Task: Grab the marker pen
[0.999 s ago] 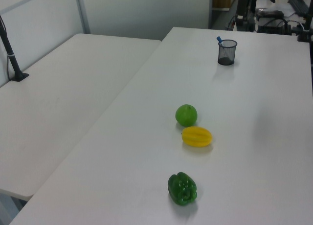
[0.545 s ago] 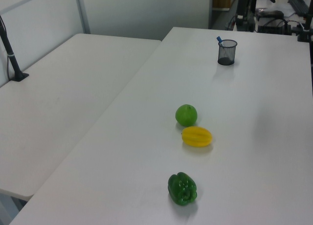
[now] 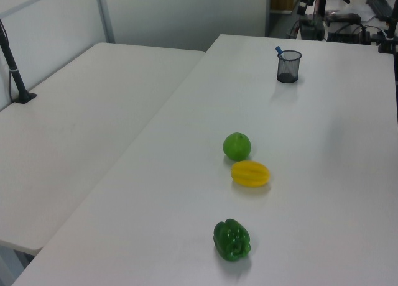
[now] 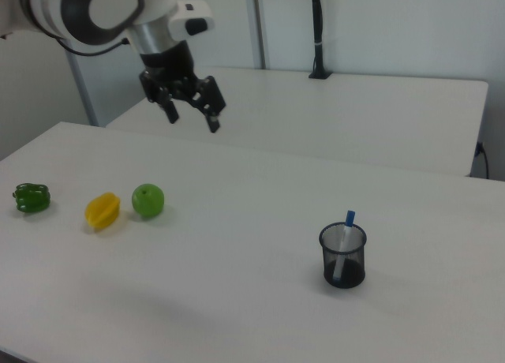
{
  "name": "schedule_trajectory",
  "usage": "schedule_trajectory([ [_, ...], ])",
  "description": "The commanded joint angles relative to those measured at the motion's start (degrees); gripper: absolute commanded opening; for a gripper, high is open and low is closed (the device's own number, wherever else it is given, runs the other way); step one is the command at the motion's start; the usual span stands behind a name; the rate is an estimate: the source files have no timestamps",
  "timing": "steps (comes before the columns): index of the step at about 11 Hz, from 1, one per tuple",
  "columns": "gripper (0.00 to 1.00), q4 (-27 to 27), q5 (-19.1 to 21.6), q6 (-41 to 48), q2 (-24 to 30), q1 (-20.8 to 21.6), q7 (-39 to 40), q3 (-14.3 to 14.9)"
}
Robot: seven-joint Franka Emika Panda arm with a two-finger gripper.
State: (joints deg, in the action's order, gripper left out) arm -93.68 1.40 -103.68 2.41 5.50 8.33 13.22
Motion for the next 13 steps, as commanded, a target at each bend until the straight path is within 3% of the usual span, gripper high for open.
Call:
schedule_trajectory([
  [1, 1.00, 0.2, 1.1, -9.0, -4.8, 0.1, 5.0, 5.8],
  [6, 1.00, -1.6, 1.9, -26.8, -11.9, -1.6, 4.9, 11.8],
  [11, 0.99, -3.9, 1.9, -39.8, -20.2, -4.7, 4.5, 12.1],
  [13, 0.85, -4.1, 2.2, -43.5, -23.0, -5.1, 4.4, 12.0],
])
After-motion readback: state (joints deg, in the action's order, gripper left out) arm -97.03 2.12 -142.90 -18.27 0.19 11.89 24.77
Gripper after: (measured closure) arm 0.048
